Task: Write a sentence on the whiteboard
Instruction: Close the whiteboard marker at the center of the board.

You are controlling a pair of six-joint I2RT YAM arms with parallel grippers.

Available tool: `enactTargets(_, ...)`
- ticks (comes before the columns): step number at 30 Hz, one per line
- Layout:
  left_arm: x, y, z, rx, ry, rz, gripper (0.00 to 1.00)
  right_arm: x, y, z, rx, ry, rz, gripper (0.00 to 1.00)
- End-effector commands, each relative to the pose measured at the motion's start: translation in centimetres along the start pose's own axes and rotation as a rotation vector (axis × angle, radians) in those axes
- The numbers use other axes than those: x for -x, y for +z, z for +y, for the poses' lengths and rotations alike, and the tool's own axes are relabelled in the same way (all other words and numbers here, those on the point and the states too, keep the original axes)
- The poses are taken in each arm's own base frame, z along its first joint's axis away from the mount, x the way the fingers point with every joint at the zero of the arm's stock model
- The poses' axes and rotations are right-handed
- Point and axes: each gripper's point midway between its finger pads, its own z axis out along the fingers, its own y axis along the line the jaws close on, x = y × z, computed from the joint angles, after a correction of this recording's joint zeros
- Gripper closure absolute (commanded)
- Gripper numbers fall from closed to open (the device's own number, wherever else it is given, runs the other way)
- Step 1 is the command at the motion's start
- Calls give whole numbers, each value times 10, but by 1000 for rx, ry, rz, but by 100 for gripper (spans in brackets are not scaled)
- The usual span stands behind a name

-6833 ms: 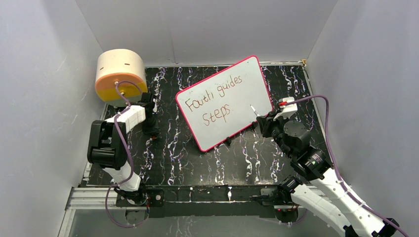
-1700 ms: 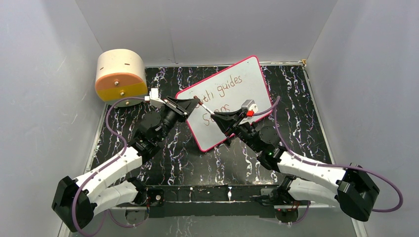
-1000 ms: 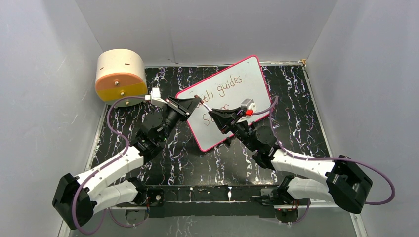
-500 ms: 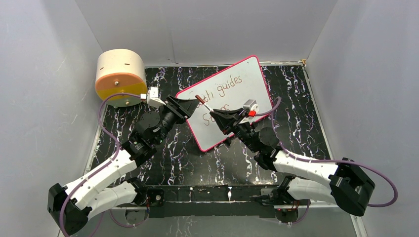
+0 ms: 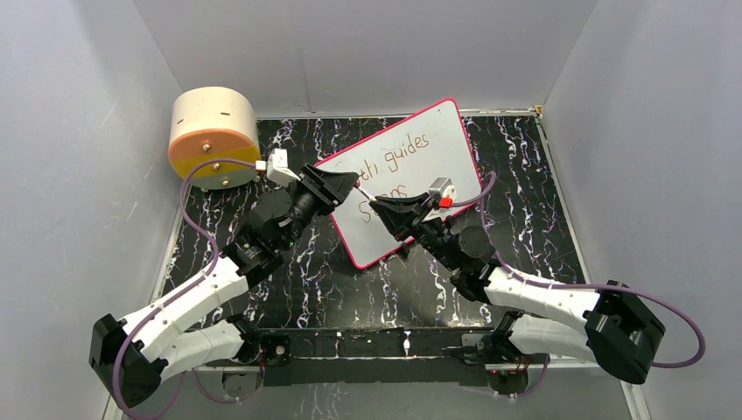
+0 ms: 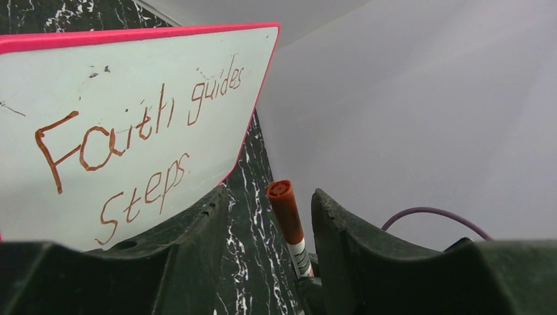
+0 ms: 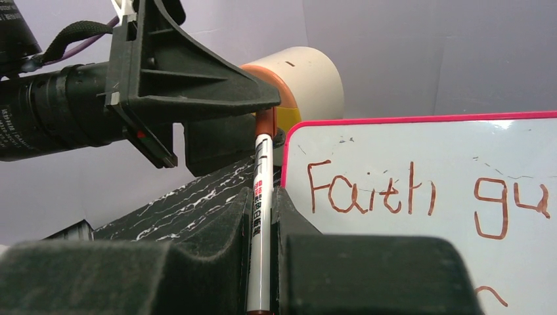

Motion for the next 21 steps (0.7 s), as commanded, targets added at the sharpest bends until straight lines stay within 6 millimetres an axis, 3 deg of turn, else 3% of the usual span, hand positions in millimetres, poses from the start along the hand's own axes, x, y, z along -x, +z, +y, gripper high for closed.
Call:
enactTargets(1,20,2,-29,-71,-22,-58,57,15,-3,6,28,11,-48,100)
enactTargets(8,16,4,-31,-93,-62,-51,77,14,-2,8,37,21,-47,100)
enactTargets(13,4,6,-30,-123,-97,-11,98,16,-1,5,17,41,-59,100)
enactTargets(21,-23,5,-26,-173,-176,86,100,23,7,3,-1,87,-96,100)
